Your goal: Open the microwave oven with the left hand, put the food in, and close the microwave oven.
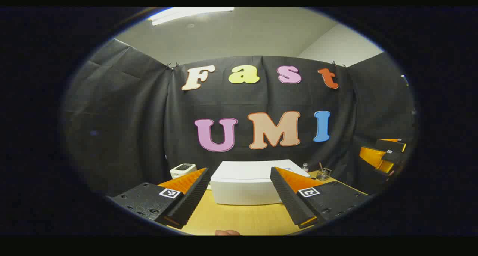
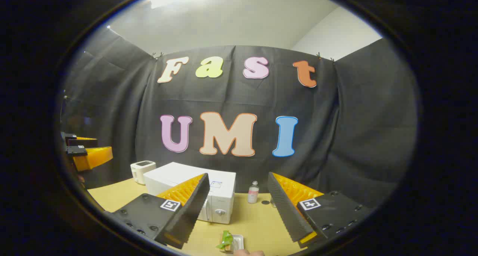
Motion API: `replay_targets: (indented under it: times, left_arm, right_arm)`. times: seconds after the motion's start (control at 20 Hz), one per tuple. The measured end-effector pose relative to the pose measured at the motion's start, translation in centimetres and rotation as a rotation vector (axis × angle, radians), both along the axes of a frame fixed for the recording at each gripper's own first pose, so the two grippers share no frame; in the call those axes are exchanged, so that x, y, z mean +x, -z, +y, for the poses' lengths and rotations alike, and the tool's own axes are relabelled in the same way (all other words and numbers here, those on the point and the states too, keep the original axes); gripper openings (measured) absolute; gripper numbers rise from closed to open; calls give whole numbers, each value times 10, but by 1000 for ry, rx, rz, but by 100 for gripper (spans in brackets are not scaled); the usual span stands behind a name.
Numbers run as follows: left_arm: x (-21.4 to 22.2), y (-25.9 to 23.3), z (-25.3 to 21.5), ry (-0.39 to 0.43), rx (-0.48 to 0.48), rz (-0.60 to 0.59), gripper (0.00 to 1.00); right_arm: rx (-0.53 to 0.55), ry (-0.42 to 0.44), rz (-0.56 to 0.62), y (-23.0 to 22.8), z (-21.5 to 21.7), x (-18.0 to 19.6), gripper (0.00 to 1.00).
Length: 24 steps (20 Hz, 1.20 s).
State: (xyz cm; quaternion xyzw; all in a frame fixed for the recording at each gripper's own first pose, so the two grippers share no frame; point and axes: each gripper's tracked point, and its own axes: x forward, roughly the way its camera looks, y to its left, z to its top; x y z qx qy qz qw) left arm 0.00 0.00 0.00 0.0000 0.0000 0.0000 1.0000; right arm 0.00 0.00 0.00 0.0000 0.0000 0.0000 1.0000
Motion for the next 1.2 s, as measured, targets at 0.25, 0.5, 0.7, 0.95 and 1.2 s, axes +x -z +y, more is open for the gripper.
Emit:
replay_targets:
  times: [0.25,0.5,0.7,0.95,1.2]
  left_arm:
    - [1,-2,-9,6,13,-12,99]
    - [3,2,-15,15,16,-11,99]
    - [5,3,-16,19,19,-10,99]
    - [8,7,-26,41,37,-10,98]
    - [10,12,-33,55,49,0,99]
  right_arm:
    - [41,-3,17,5,-9,2,96]
    - [55,4,27,10,-13,4,99]
    - [32,-1,30,14,-9,4,96]
    - [34,-13,38,18,-5,4,96]
    - [24,-17,40,21,-4,5,96]
